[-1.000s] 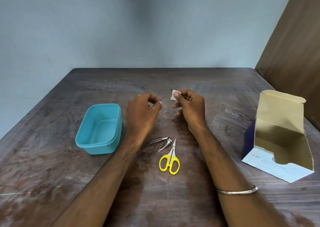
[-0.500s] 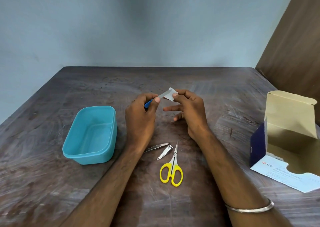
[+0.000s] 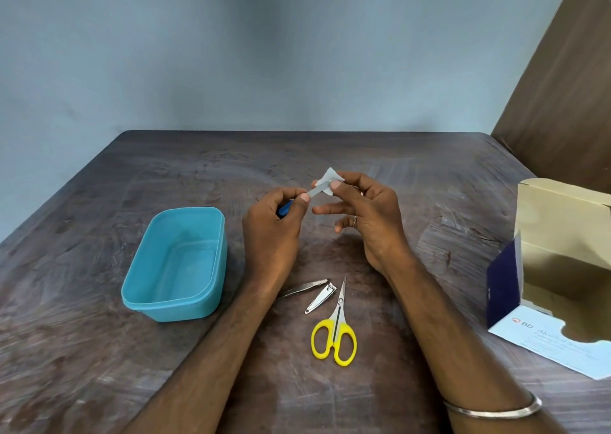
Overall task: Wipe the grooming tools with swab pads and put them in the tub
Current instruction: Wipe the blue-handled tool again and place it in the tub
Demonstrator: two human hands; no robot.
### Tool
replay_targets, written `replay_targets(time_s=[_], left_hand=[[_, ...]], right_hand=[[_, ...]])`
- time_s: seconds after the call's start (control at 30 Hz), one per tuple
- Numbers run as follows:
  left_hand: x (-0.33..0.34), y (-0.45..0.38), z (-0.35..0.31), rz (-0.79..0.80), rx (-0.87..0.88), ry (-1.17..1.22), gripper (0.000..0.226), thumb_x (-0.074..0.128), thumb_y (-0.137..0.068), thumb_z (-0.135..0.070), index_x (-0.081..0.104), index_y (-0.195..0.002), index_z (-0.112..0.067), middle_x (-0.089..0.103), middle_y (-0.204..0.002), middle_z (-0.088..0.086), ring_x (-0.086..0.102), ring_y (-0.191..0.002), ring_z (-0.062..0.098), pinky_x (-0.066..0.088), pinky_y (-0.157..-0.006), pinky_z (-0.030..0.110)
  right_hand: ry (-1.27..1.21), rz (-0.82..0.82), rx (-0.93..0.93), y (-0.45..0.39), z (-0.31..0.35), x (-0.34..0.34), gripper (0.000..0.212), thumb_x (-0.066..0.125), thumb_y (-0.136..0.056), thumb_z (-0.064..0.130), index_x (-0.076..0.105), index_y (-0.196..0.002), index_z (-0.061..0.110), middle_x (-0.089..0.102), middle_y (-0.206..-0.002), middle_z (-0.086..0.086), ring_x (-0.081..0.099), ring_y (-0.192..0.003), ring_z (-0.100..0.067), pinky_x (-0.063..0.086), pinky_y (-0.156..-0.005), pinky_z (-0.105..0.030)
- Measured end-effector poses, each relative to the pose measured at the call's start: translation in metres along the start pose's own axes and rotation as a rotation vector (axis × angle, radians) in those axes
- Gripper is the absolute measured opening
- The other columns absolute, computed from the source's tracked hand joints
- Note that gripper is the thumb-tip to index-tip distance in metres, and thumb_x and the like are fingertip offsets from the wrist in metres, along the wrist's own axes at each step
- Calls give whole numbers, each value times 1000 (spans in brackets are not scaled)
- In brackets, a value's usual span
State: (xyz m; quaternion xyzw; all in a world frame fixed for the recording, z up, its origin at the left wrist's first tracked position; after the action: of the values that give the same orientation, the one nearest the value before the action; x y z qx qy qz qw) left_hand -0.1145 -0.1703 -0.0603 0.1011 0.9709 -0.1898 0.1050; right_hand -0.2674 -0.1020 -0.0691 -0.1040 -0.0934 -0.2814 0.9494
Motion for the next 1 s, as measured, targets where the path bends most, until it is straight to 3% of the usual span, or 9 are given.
replay_targets(time_s=[0.2,0.43,0.63,0.73,0.87,0.9,1.0], left_hand=[[-1,-1,1,-4,-20,48,11,64,-94,-21,73,-100,-20,69,-87,-14,60,-79,-10,46,-70,5],[-1,-2,3,-7,-13,80,11,66,-92,-19,75,-98,-18,71,-85,-11,61,-76,-3,48,-67,16],[-2,-2,-3,-3,38,21,11,65,-93,-18,74,-99,-19,71,-91,-10,65,-89,6,52,-80,20],[-4,-2,-7,-7,80,-48,11,65,-93,-17,73,-99,-19,70,-94,-11,64,-91,4,49,-81,13],[-11,-2,-8,-67,97,-106,11,65,-92,-16,74,-100,-18,71,-96,-9,62,-91,2,43,-76,3],[-13,-3,-7,-85,86,-98,11,66,-92,-16,73,-101,-17,71,-97,-7,62,-91,3,43,-76,4],[-16,-2,-5,-122,42,-81,12,67,-92,-15,71,-103,-16,70,-100,-5,62,-91,6,43,-75,4]], right_hand=[[-36,63,16,0,0,2,24,53,-95,0,66,-115,3,76,-109,-10,76,-86,-36,46,-52,-30],[22,38,-64,0,3,0,20,65,-92,2,67,-112,6,78,-104,-8,76,-75,-28,47,-49,-27],[91,-45,-100,-3,4,-9,12,70,-92,11,71,-103,12,79,-91,-6,74,-63,-22,45,-45,-26],[232,-40,-120,-3,5,-10,11,67,-95,14,71,-103,10,79,-90,-2,71,-60,-22,42,-44,-26],[405,40,-176,-4,5,-1,10,62,-98,13,70,-99,7,78,-90,-5,69,-58,-31,42,-46,-15],[449,68,-194,-4,5,2,11,61,-98,12,70,-97,7,78,-90,-5,69,-58,-32,44,-47,-16],[544,115,-233,-5,3,4,11,63,-98,12,72,-96,5,78,-88,-2,69,-53,-29,56,-56,-34]])
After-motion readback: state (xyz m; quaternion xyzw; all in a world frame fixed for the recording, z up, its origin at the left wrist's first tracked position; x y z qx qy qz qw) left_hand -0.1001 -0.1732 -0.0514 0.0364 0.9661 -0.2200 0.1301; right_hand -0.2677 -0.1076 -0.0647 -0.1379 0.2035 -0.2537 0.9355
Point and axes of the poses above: each hand's wrist, its own y-axis away from the middle knuckle, its own x-axis out of the palm, z = x × y, the point moved 9 cm from there along -y, towards the middle knuckle
